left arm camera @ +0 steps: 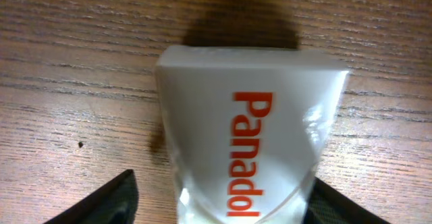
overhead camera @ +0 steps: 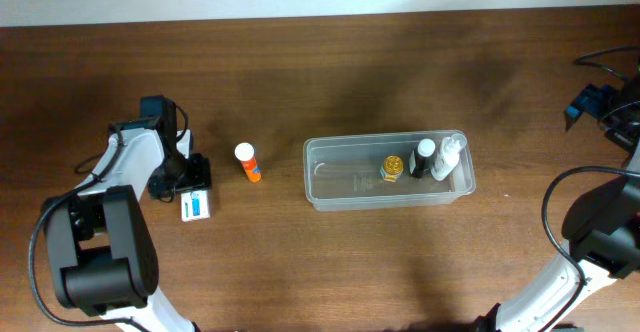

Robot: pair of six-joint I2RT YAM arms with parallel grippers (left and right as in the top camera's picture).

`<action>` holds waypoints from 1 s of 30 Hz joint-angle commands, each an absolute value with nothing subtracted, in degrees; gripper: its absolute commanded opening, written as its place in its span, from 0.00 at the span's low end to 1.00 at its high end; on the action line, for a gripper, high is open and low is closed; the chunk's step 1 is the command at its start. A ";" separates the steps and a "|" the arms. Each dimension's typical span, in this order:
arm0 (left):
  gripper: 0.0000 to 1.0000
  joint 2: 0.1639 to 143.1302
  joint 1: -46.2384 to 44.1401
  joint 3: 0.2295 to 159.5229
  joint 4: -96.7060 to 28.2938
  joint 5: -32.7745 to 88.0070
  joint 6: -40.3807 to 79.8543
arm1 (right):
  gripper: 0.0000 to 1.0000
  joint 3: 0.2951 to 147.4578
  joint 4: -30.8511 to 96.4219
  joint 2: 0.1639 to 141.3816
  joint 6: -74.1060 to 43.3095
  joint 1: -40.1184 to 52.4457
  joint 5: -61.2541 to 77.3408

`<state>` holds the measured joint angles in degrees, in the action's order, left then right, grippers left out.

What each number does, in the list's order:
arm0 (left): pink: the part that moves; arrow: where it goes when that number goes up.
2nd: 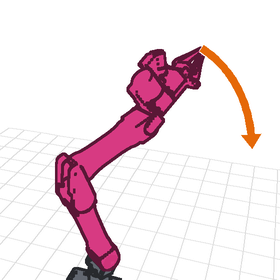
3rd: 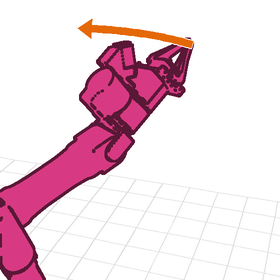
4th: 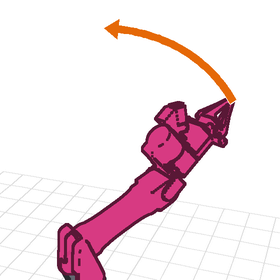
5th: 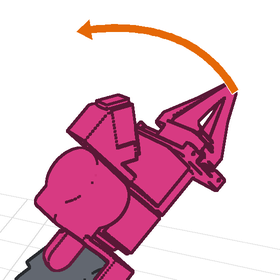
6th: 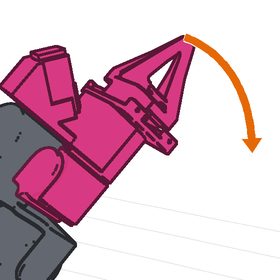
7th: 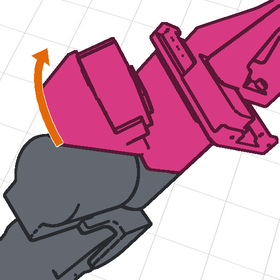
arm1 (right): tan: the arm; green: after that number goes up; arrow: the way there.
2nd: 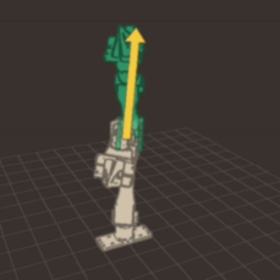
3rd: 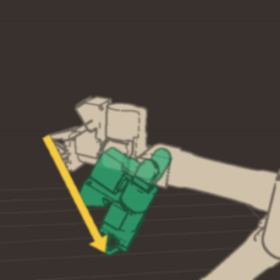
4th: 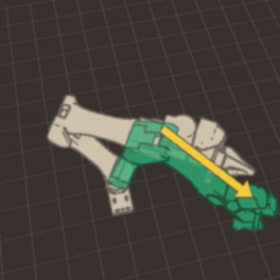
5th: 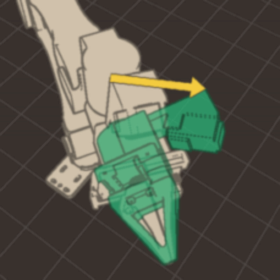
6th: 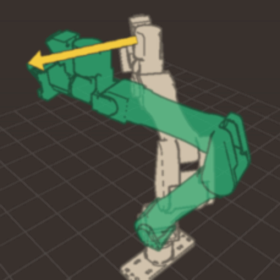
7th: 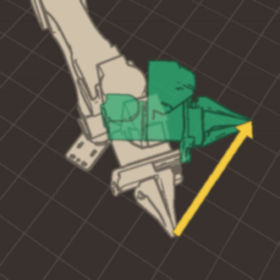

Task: Pack container
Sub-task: 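Lower left gripper over the Panadol box and close on it, then lift the Panadol box with left gripper and carry it into container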

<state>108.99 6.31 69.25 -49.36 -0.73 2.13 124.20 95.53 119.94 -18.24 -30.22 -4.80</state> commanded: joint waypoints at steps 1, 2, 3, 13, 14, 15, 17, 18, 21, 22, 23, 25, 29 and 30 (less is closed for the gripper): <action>0.65 109.93 6.52 70.11 -49.10 -1.30 2.37 | 0.98 123.96 95.33 118.54 -18.96 -30.00 -4.51; 0.62 109.93 6.52 70.11 -49.12 -1.30 2.37 | 0.98 123.96 95.33 118.54 -18.96 -29.98 -4.51; 0.59 109.93 6.52 70.11 -49.12 -1.30 2.37 | 0.98 123.96 95.33 118.54 -18.94 -29.98 -4.51; 0.44 109.93 6.52 70.13 -49.08 -1.28 2.39 | 0.98 123.96 95.33 118.54 -18.96 -29.98 -4.51; 0.43 109.93 6.55 70.13 -49.10 -1.28 2.39 | 0.98 123.96 95.33 118.54 -18.96 -30.00 -4.51; 0.43 109.93 6.55 70.13 -49.08 -1.30 2.37 | 0.98 123.96 95.33 118.54 -18.96 -29.98 -4.51; 0.43 109.93 6.55 70.13 -49.08 -1.30 2.37 | 0.98 123.96 95.33 118.54 -18.96 -29.98 -4.51; 0.43 109.93 6.55 70.13 -49.08 -1.30 2.37 | 0.98 123.96 95.33 118.54 -18.96 -29.98 -4.51; 0.43 109.93 6.55 70.43 -49.12 -1.30 2.37 | 0.98 123.96 95.33 118.54 -18.96 -30.00 -4.51; 0.43 109.93 6.55 70.81 -49.28 -1.28 2.39 | 0.98 123.96 95.33 118.54 -18.96 -30.00 -4.51; 0.43 109.93 6.55 71.44 -49.63 -1.28 2.37 | 0.98 123.96 95.33 118.54 -18.96 -30.00 -4.51; 0.43 109.93 6.55 73.19 -50.78 -1.30 2.37 | 0.98 123.96 95.33 118.54 -18.96 -30.00 -4.51; 0.43 109.93 6.55 80.23 -55.40 -1.26 2.37 | 0.98 123.96 95.33 118.54 -18.96 -30.00 -4.51; 0.43 109.91 6.55 82.19 -56.60 -1.26 2.37 | 0.98 123.96 95.33 118.54 -18.96 -30.00 -4.51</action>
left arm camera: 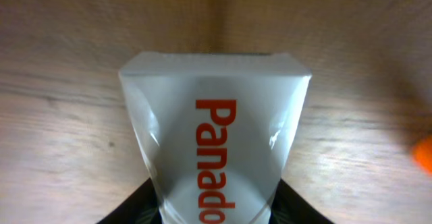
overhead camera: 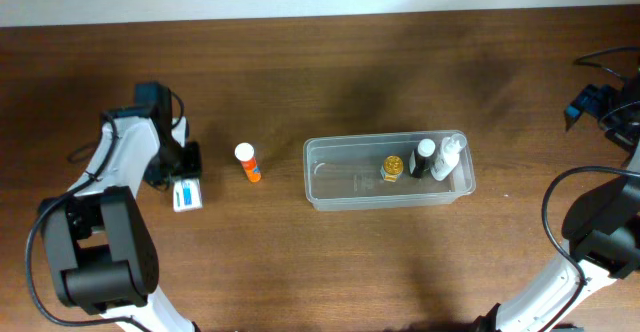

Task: Pack container
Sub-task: 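Lift the Panadol box with left gripper and carry it into container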

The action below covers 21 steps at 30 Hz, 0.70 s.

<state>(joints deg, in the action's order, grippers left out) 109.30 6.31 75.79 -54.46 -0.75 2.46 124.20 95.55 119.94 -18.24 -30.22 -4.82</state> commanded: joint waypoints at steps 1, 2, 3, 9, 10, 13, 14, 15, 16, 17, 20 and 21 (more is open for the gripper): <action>0.43 109.91 6.55 84.01 -57.76 -1.26 2.37 | 0.99 123.96 95.33 118.54 -18.96 -30.00 -4.51; 0.43 109.91 6.55 86.17 -59.13 -1.26 2.37 | 0.98 123.96 95.33 118.54 -18.96 -30.00 -4.51; 0.43 109.91 6.55 88.47 -60.62 -1.23 2.37 | 0.98 123.96 95.33 118.54 -18.96 -30.00 -4.51; 0.43 109.91 6.24 102.78 -70.30 3.36 2.31 | 0.98 123.96 95.33 118.54 -18.96 -30.00 -4.51; 0.43 109.91 6.04 105.27 -71.70 4.78 2.04 | 0.98 123.96 95.33 118.54 -18.96 -29.98 -4.51; 0.42 109.91 4.82 111.83 -75.18 8.54 0.14 | 0.98 123.96 95.33 118.54 -18.96 -29.98 -4.51; 0.43 109.91 4.12 114.04 -76.34 9.65 -1.10 | 0.98 123.96 95.33 118.54 -18.96 -29.98 -4.51; 0.42 109.91 3.44 115.55 -77.12 10.41 -2.20 | 0.98 123.96 95.33 118.54 -18.94 -30.00 -4.51; 0.42 109.91 2.46 117.36 -78.08 11.25 -3.75 | 0.98 123.96 95.33 118.54 -18.96 -30.00 -4.51; 0.42 109.91 1.32 118.96 -78.85 11.38 -4.67 | 0.98 123.96 95.33 118.54 -18.96 -30.00 -4.51; 0.42 109.91 -2.44 121.99 -79.99 11.40 -7.49 | 0.98 123.96 95.33 118.54 -18.96 -30.00 -4.51; 0.42 109.91 -4.01 122.69 -80.16 11.42 -8.40 | 0.98 123.96 95.33 118.54 -18.96 -30.00 -4.51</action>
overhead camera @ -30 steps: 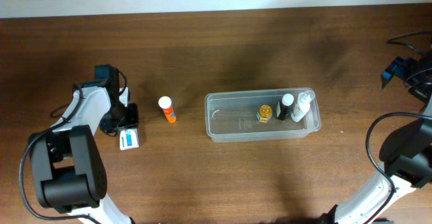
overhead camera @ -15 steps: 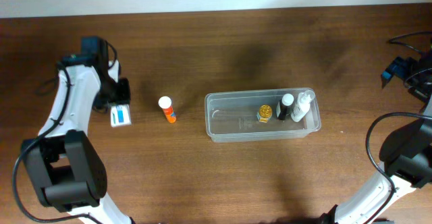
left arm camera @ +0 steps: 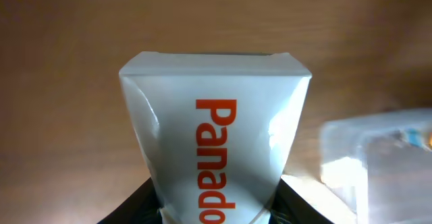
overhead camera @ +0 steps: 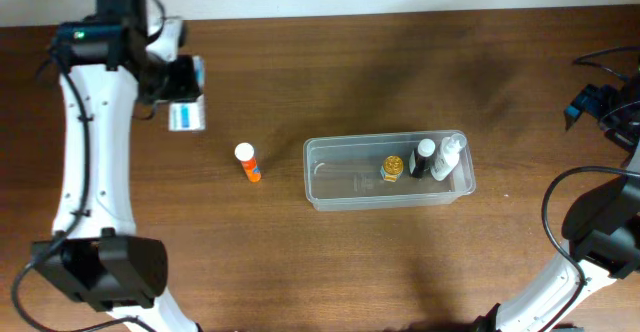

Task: Pack container
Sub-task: 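Lift the Panadol box with left gripper and carry it into container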

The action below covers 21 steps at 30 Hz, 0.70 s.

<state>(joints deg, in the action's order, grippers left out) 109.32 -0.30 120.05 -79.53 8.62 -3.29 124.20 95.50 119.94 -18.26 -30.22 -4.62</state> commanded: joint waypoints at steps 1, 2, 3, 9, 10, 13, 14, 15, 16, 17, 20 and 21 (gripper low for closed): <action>0.42 109.91 -5.69 123.09 -80.25 11.42 -9.37 | 0.98 123.96 95.33 118.54 -18.96 -30.00 -4.51; 0.42 109.91 -7.40 123.20 -80.27 11.40 -10.74 | 0.98 123.96 95.33 118.54 -18.96 -30.00 -4.51; 0.42 109.91 -9.08 123.20 -80.40 11.42 -12.12 | 0.98 123.96 95.33 118.54 -18.94 -29.98 -4.51; 0.42 109.93 -19.68 123.07 -81.78 11.42 -22.41 | 0.98 123.96 95.33 118.54 -18.96 -30.00 -4.51; 0.42 109.93 -21.34 123.04 -81.78 11.42 -23.97 | 0.98 123.96 95.33 118.54 -18.96 -30.00 -4.51; 0.42 109.93 -25.89 123.04 -81.78 11.42 -28.08 | 0.98 123.96 95.33 118.54 -18.94 -30.00 -4.51; 0.42 109.93 -27.40 123.04 -81.91 11.44 -29.50 | 0.98 123.96 95.33 118.54 -18.96 -29.98 -4.51; 0.42 109.93 -28.64 123.04 -82.08 11.42 -30.74 | 0.98 123.96 95.33 118.54 -18.96 -29.98 -4.51; 0.42 109.93 -29.78 123.04 -82.32 11.42 -31.90 | 0.98 123.96 95.33 118.54 -18.96 -30.00 -4.51; 0.42 109.93 -30.81 123.02 -82.56 11.44 -33.17 | 0.98 123.96 95.33 118.54 -18.96 -30.00 -4.51; 0.42 110.00 -33.65 122.69 -82.81 11.77 -37.41 | 0.98 123.96 95.33 118.54 -18.94 -30.00 -4.51; 0.42 110.21 -34.24 122.65 -82.85 12.40 -38.81 | 0.98 123.96 95.33 118.54 -18.94 -30.00 -4.51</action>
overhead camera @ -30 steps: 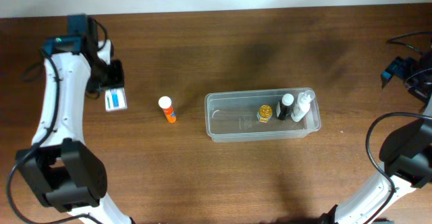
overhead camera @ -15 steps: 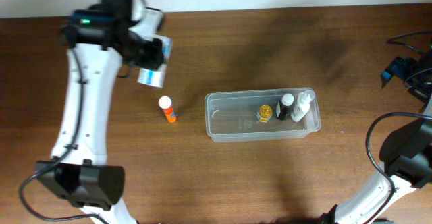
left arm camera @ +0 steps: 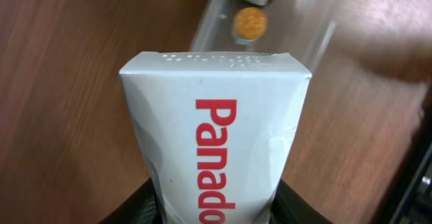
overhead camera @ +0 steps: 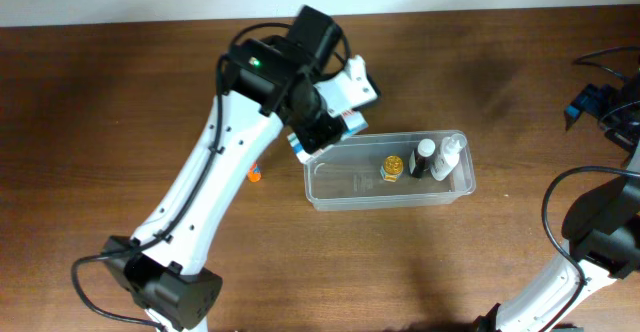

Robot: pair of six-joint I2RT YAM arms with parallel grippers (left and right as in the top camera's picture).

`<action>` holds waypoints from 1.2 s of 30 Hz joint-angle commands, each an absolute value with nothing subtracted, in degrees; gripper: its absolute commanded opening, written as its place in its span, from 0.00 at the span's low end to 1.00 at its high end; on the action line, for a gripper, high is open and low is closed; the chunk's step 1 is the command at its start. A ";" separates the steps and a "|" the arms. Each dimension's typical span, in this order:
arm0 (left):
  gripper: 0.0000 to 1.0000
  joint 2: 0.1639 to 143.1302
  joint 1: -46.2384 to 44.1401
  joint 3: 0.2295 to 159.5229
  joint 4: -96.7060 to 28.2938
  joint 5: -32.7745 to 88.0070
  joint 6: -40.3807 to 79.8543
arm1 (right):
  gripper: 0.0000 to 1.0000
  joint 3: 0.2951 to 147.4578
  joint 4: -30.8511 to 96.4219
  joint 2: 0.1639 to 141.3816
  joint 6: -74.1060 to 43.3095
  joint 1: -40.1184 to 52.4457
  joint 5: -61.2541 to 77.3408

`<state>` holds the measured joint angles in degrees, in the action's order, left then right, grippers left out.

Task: Pack container
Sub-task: 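Lift the Panadol box with left gripper and carry it into container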

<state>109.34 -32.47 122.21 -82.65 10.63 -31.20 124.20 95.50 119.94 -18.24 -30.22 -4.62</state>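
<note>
My left gripper is shut on a white Panadol box with red lettering. Overhead, the left gripper holds the box in the air over the far left corner of the clear plastic container. Inside the container's right half stand a gold-capped jar, a black bottle and a white bottle. In the wrist view the gold cap shows beyond the box's end. An orange tube on the table is mostly hidden under the left arm.
The right arm stays at the table's right edge, its gripper far from the container and too small to read. The container's left half holds nothing. Bare brown wood surrounds the container.
My left gripper, still shut on the Panadol box, has moved from the far left of the table to above the container's far left corner. The box is now turned at an angle.
The Panadol box lay on the table at the left with my left gripper open around it. Then the gripper was shut on it. Later it was held high at the far left, and now it hangs by the container's corner. The right arm stayed still.
</note>
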 commanded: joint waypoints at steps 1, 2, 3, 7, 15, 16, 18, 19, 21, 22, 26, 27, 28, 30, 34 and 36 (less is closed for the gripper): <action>0.42 110.45 -34.59 122.65 -82.87 12.97 -39.81 | 0.98 123.96 95.33 118.54 -18.96 -30.00 -4.51; 0.43 110.78 -34.92 122.65 -82.83 13.58 -40.88 | 0.98 123.96 95.33 118.54 -18.96 -29.98 -4.51; 0.43 111.37 -35.18 122.65 -82.83 14.06 -42.02 | 0.98 123.96 95.33 118.54 -18.96 -29.98 -4.51; 0.43 114.59 -35.48 122.65 -82.78 14.20 -43.44 | 0.98 123.96 95.33 118.54 -18.94 -30.00 -4.51; 0.43 119.96 -35.48 122.65 -80.66 14.20 -43.88 | 0.98 123.96 95.33 118.54 -18.96 -30.00 -4.51; 0.43 120.07 -35.48 122.65 -80.36 14.20 -43.88 | 0.98 123.96 95.33 118.54 -18.94 -29.98 -4.51; 0.43 120.81 -35.48 122.65 -79.96 14.22 -43.86 | 0.98 123.96 95.33 118.54 -18.96 -30.00 -4.51; 0.43 121.05 -35.53 122.65 -79.96 14.22 -43.88 | 0.98 123.96 95.33 118.54 -18.94 -30.00 -4.51; 0.43 121.86 -35.53 122.65 -79.99 14.24 -43.86 | 0.98 123.96 95.33 118.54 -18.96 -30.00 -4.51; 0.43 122.17 -35.53 122.65 -79.96 14.24 -43.86 | 0.98 123.96 95.33 118.54 -18.96 -29.98 -4.51; 0.43 123.70 -35.53 122.65 -79.64 14.22 -43.86 | 0.98 123.96 95.33 118.54 -18.96 -30.00 -4.51; 0.43 123.94 -35.53 122.65 -79.48 14.26 -43.86 | 0.99 123.96 95.33 118.54 -18.94 -30.00 -4.51; 0.43 124.42 -35.53 122.65 -79.13 14.46 -43.86 | 0.98 123.96 95.33 118.54 -18.94 -29.98 -4.51; 0.44 125.05 -35.53 122.65 -78.54 14.92 -43.88 | 0.98 123.96 95.33 118.54 -18.96 -29.98 -4.51; 0.44 126.13 -35.53 122.65 -78.06 15.38 -44.56 | 0.98 123.96 95.33 118.54 -18.96 -30.00 -4.51; 0.44 126.32 -35.53 122.65 -78.04 15.40 -44.73 | 0.98 123.96 95.33 118.54 -18.96 -30.00 -4.51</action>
